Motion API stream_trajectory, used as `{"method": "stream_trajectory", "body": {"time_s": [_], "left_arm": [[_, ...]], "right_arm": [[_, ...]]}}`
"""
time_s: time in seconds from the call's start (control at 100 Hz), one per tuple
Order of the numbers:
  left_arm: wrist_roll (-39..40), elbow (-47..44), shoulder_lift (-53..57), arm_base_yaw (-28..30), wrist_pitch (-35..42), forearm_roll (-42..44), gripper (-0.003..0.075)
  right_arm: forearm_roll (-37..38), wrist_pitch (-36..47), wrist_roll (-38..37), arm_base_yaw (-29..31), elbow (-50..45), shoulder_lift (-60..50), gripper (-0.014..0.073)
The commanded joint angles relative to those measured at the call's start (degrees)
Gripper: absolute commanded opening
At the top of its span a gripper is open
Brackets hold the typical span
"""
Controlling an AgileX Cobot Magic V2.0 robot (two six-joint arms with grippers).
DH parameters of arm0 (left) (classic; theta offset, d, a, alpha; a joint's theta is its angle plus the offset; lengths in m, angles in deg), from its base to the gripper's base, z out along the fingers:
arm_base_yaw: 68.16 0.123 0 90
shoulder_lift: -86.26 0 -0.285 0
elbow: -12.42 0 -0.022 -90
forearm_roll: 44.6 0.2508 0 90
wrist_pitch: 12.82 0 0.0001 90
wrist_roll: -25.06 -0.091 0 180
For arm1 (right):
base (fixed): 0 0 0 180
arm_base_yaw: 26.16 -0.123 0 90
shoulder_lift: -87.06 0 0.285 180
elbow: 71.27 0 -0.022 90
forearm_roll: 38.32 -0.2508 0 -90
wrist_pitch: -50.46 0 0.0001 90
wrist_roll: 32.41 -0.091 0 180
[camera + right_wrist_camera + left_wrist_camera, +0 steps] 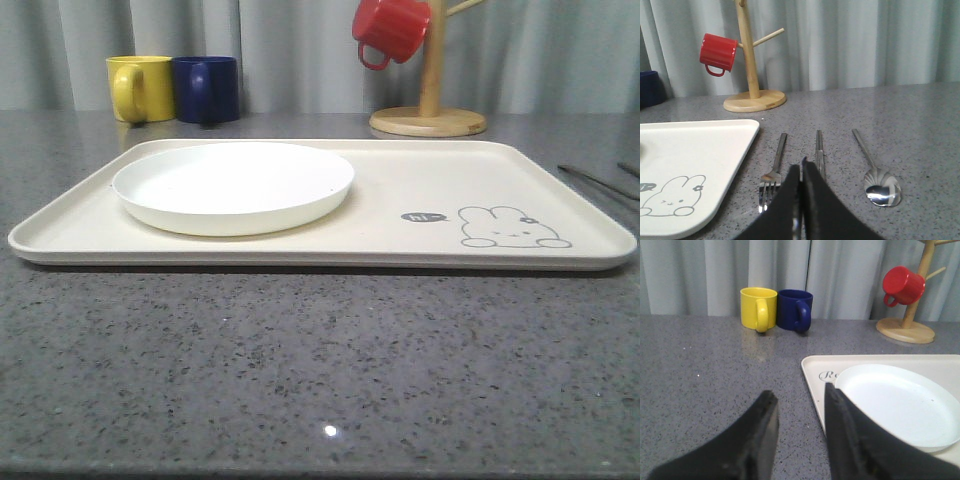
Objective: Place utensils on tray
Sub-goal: 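Release the plate and raise the left gripper away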
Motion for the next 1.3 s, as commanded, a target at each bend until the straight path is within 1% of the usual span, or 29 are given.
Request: {"method": "stream_trajectory", "body": {"time_s": [0.0, 0.04, 0.1, 0.23, 0.32, 0.43, 0.5, 0.7, 0.89, 1.01, 1.18, 1.23, 1.29], "left_arm": [[0.4, 1.3, 1.6, -0.2, 4.8, 0.1, 0.0115], [0.4, 1.3, 2.1, -0.2, 4.8, 0.7, 0.007], [0.4, 1.3, 2.1, -0.2, 4.8, 0.8, -0.002], [0.3, 1.3, 2.1, -0.2, 4.8, 0.8, -0.0018], [0.3, 1.3, 2.1, -0.2, 4.8, 0.8, -0.0018], [0.3, 1.3, 2.1, -0.2, 4.8, 0.8, -0.0018], [0.3, 1.3, 2.1, -0.2, 4.8, 0.8, -0.0017], [0.3, 1.3, 2.1, -0.2, 4.8, 0.8, -0.0018], [0.3, 1.3, 2.1, -0.2, 4.8, 0.8, -0.0018], [0.3, 1.3, 2.1, -0.2, 4.8, 0.8, -0.0018], [0.3, 1.3, 2.1, -0.2, 4.8, 0.8, -0.0018], [0.3, 1.3, 2.1, -0.2, 4.8, 0.8, -0.0018], [0.3, 1.3, 2.1, -0.2, 4.8, 0.8, -0.0018]], "right_arm": [[0.4, 4.8, 0.5, 0.0, 0.9, -1.0, -0.0068], [0.4, 4.8, 0.5, 0.0, 0.9, -1.0, -0.0068], [0.4, 5.4, 0.5, 0.0, 0.9, -1.0, -0.0068], [0.4, 7.4, 0.5, 0.0, 1.0, -1.0, -0.0068], [-0.5, 4.5, 0.4, -0.1, 3.5, -0.7, -0.0068], [-1.1, -3.0, 0.4, -0.1, 9.4, 1.1, -0.0068], [-1.1, -7.9, 0.4, -0.1, 14.1, 4.0, -0.0068], [-1.3, -27.2, 0.4, -0.1, 30.2, 19.5, -0.0068], [-2.7, -39.4, 0.4, -0.1, 43.9, 35.5, -0.0068], [-2.8, -40.3, 0.4, -0.1, 49.2, 43.4, -0.0068], [-2.8, -39.6, 0.5, -0.1, 51.3, 50.7, -0.0055], [-2.8, -40.4, 0.5, -0.1, 51.3, 52.2, -0.0015], [-2.8, -41.7, 0.5, -0.1, 51.3, 53.7, 0.008]]}}
